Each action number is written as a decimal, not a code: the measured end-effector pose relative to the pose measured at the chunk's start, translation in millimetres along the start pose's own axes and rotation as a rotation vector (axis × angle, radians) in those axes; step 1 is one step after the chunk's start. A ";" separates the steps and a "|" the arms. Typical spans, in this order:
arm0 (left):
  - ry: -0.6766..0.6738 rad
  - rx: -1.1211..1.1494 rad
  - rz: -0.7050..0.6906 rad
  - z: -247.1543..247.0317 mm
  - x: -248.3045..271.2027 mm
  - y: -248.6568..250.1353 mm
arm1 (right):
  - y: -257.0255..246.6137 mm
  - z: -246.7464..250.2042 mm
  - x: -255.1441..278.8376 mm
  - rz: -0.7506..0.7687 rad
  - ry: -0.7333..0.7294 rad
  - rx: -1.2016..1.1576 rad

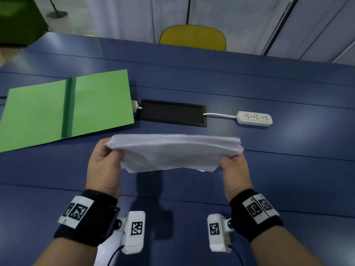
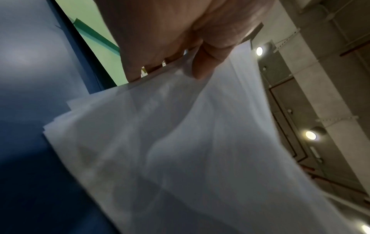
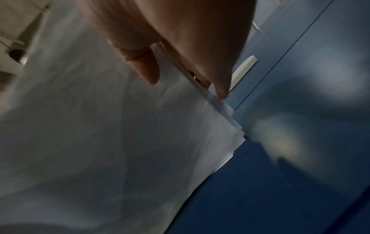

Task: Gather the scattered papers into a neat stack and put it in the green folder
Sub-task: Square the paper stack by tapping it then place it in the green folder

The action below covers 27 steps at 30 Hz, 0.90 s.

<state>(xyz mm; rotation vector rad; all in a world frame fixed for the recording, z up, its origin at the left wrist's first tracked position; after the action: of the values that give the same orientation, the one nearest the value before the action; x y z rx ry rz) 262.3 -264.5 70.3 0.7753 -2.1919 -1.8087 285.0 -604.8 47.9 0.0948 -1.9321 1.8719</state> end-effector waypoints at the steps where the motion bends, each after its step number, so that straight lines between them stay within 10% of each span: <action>1: -0.014 -0.018 0.012 0.9 -0.3 -2.4 | 0.0 -0.5 0.2 0.011 0.003 0.024; 16: -0.126 0.058 -0.022 5.2 -15.1 5.6 | -46.0 -11.4 25.8 0.255 -0.224 0.058; 20: -0.285 -0.062 0.186 6.7 -2.8 -29.5 | -50.5 -10.8 26.9 0.284 -0.192 0.048; 27: -0.132 -0.014 0.227 15.3 1.8 -39.3 | -40.2 -11.0 16.7 0.220 -0.251 0.036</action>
<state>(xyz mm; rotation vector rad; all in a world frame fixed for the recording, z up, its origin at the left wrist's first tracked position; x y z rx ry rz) 264.2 -256.9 28.8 0.3946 -2.2396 -1.8038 287.0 -593.1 91.2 0.1391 -2.1500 2.1255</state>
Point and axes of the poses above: each hand's wrist, its own x-axis away from the middle knuckle, its own z-axis out of the back of the hand, y = z × x, the point moved 9 cm from there along -x, towards the middle knuckle, and after that the axes turned 10 degrees about -z, right-handed, at the moved point
